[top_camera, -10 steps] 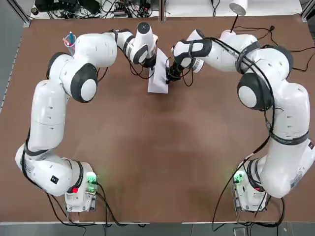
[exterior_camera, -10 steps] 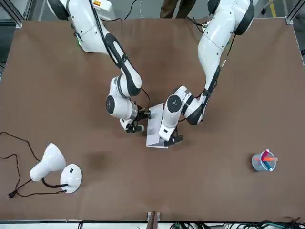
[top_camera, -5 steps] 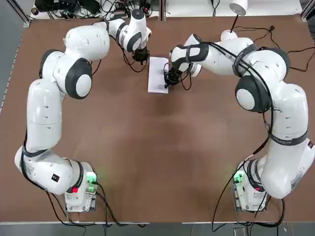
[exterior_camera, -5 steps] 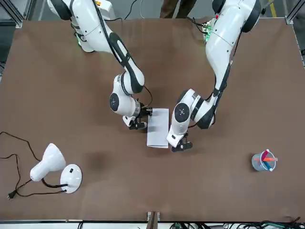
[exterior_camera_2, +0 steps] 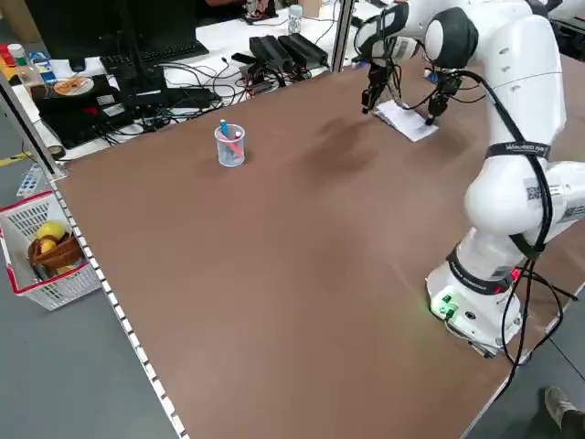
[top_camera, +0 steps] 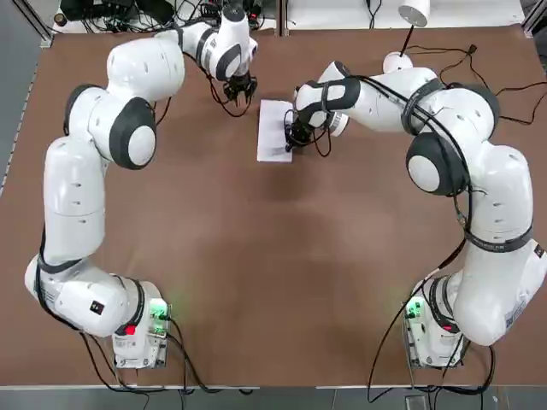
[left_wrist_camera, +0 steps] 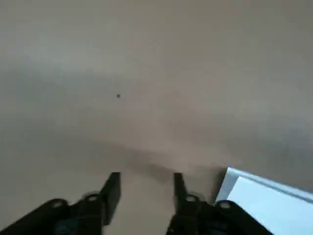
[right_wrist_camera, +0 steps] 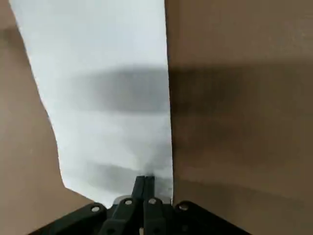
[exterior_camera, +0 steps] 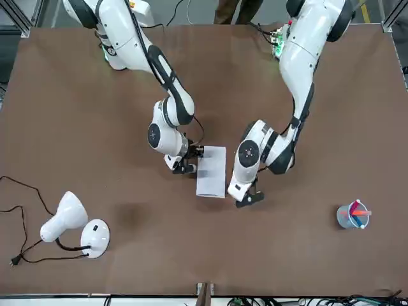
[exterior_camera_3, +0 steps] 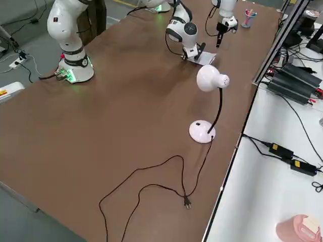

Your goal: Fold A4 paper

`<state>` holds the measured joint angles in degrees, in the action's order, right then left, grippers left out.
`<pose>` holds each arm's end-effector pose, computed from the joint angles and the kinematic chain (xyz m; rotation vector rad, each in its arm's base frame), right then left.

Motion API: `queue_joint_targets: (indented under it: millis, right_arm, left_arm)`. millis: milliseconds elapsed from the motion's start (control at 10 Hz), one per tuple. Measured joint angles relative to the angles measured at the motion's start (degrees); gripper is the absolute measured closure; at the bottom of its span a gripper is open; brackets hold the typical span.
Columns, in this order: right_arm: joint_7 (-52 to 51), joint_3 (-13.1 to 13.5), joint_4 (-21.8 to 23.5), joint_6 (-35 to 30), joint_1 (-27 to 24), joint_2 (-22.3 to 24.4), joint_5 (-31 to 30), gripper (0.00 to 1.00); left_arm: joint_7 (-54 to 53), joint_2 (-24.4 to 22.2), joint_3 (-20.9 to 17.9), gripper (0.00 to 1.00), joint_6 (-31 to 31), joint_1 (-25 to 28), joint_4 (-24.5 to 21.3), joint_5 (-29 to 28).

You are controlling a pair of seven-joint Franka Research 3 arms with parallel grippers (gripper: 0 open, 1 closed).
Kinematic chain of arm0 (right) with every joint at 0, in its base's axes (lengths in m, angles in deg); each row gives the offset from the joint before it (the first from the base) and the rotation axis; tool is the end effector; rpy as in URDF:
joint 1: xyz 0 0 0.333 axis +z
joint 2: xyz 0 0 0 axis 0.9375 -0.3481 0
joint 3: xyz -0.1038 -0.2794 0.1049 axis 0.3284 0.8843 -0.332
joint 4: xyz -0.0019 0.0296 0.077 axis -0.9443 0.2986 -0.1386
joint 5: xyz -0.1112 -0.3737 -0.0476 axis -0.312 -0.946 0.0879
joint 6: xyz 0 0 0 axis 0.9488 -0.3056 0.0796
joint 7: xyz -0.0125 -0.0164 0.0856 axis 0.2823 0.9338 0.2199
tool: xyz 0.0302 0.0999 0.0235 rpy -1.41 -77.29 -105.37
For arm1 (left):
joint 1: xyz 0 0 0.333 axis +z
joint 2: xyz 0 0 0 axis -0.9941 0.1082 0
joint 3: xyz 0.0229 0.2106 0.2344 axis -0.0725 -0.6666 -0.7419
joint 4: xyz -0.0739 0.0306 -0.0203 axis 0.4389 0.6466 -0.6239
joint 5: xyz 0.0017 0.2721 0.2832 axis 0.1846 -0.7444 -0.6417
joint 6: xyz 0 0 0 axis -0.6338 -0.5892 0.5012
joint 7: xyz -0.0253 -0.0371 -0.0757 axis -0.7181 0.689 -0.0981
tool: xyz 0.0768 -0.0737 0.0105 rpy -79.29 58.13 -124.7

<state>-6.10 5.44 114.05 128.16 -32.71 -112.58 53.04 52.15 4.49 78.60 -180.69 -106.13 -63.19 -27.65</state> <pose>0.5210 0.4193 0.1610 -2.6119 0.0206 0.1577 0.6377 -0.3638 0.2290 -3.0695 -0.4265 -0.0926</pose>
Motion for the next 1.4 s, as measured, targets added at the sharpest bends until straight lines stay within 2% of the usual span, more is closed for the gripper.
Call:
queue_joint_targets:
  millis: [300,700,1100,1200,1400]
  right_arm:
    - [0.00,0.37,-1.55,0.42,-0.20,-0.19,0.07,0.99]
    - [0.00,0.52,-4.39,1.73,-0.25,-2.36,0.09,0.99]
    - [-0.01,0.99,-7.05,1.86,-1.24,-4.05,0.10,0.99]
    - [-0.03,1.02,-7.96,1.85,-1.62,-4.53,0.10,0.99]
    - [-0.03,1.04,-10.21,1.85,-1.86,-5.99,0.10,0.99]
  left_arm:
    - [0.52,-1.20,0.53,0.01,-0.02,3.54,1.68,1.67]
    - [0.44,-3.77,0.75,0.00,-0.02,4.95,2.01,5.95]
    - [0.01,-4.33,0.89,0.00,-0.06,8.76,2.48,6.89]
    - [-1.18,-4.51,1.90,0.00,-0.06,10.79,2.56,6.91]
    - [-7.62,-4.69,7.67,0.00,-0.06,19.42,2.73,6.87]
